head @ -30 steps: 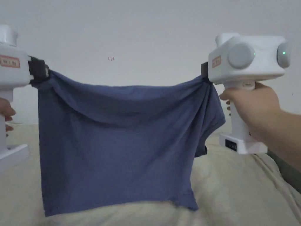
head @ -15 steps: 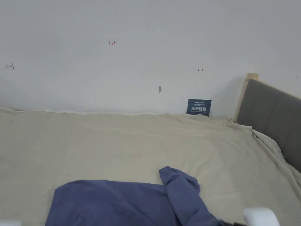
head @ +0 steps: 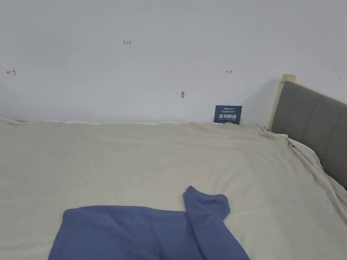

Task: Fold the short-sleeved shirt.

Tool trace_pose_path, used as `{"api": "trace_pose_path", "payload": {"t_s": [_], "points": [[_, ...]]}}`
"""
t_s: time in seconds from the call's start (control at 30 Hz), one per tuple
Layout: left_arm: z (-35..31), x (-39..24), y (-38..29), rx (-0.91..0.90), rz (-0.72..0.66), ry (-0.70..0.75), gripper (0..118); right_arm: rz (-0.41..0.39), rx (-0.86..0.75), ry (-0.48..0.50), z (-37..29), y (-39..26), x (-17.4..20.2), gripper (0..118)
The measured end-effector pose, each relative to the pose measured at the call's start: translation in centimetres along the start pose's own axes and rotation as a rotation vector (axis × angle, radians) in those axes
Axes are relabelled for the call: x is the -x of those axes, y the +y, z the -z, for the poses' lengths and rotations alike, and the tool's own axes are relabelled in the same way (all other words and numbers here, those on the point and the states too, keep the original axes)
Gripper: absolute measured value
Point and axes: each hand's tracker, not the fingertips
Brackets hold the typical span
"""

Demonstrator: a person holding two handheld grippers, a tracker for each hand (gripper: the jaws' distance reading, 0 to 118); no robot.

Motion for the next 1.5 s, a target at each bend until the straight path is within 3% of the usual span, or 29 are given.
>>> {"api": "trace_pose_path", "payload": {"t_s": [0.07,0.1,0.13,0.17,0.2,0.23,0.27,0.3,0.33,0.43,0.57,0.63,0.67,0.7,0.73,0.77,0.8,0.93,1.07,1.2,1.3,1.33,1.37,1.4,1.43,1.47,1.5], "points": [[1.9,1.1,0.4,0.007,-0.033,0.01,9,0.045,-0.006,-0.003,1.8,0.4,-1.0,4],[2.4,1.7,0.4,0.007,-0.084,0.0,34,0.051,-0.01,-0.017,2.2,0.6,-1.2,13],[2.6,2.1,0.4,0.007,-0.108,-0.004,69,0.068,-0.013,-0.018,2.3,0.8,-1.5,31],[2.6,2.4,0.4,0.005,-0.131,0.013,98,0.076,-0.005,-0.008,2.5,0.9,-2.0,60],[2.6,3.2,0.3,0.003,-0.142,0.016,112,0.087,0.008,0.001,2.5,1.1,-2.3,102],[2.0,3.4,0.1,-0.012,-0.143,-0.005,112,0.081,0.02,0.004,2.3,1.0,-2.3,118],[1.2,3.6,0.2,-0.048,-0.151,-0.015,112,0.076,0.02,0.002,2.0,0.8,-2.3,112],[0.3,3.7,0.3,-0.064,-0.166,-0.002,112,0.064,-0.091,-0.025,0.7,0.3,-2.8,107],[-0.3,3.6,0.1,-0.077,-0.171,0.016,112,0.038,-0.08,0.008,0.1,0.0,-2.6,107],[-3.9,3.5,0.7,-0.195,-0.165,0.026,112,0.013,-0.101,-0.029,-3.1,1.0,-2.0,108],[-9.1,1.9,0.6,-0.365,-0.15,-0.091,111,-0.013,-0.237,0.081,-7.2,0.6,-0.5,109],[-10.7,1.1,-0.2,-0.487,-0.112,-0.183,102,0.007,-0.31,0.197,-9.3,-0.1,0.2,98],[-11.4,0.5,-0.7,-0.53,-0.08,-0.191,88,0.021,-0.366,0.235,-10.1,-0.4,0.7,74],[-11.9,-0.1,-1.0,-0.546,-0.041,-0.169,50,0.047,-0.408,0.216,-10.3,-0.7,1.1,9],[-12.7,-1.2,-1.3,-0.544,-0.013,-0.131,7,0.001,-0.406,0.201,-10.5,-0.4,1.5,0],[-12.5,-1.6,-1.4,-0.538,0.008,-0.068,0,0.044,-0.431,0.188,-10.8,-0.2,1.6,0],[-12.7,-2.0,-1.9,-0.548,0.019,-0.036,0,0.041,-0.44,0.211,-11.0,0.1,1.8,0],[-11.3,-1.2,-2.2,-0.51,0.005,-0.056,0,-0.015,-0.477,0.185,-10.5,2.1,2.6,0],[-9.4,-0.3,-2.2,-0.489,-0.028,-0.084,0,-0.026,-0.428,0.211,-9.0,9.4,3.4,0],[-7.0,0.3,-1.8,-0.47,-0.049,-0.077,0,-0.093,-0.179,0.157,-2.4,19.6,4.8,0],[-5.2,1.4,-1.5,-0.447,-0.071,-0.086,0,-0.063,0.048,0.198,4.2,25.0,5.7,0],[-4.6,1.7,-1.2,-0.435,-0.08,-0.092,0,-0.042,0.082,0.163,6.3,26.2,6.0,1],[-4.1,2.1,-0.9,-0.425,-0.086,-0.093,0,-0.042,0.148,0.132,9.6,27.3,5.4,17],[-3.7,2.4,-0.7,-0.421,-0.09,-0.088,0,-0.058,0.19,0.088,11.4,27.8,5.8,71],[-3.2,2.7,-0.4,-0.415,-0.091,-0.081,0,-0.085,0.221,0.043,13.2,28.2,6.1,110],[-2.8,3.0,-0.2,-0.413,-0.092,-0.074,0,-0.102,0.251,-0.002,14.6,28.3,6.4,116],[-2.4,3.4,0.1,-0.408,-0.096,-0.067,0,-0.118,0.278,-0.039,14.8,27.2,7.7,104]]}}
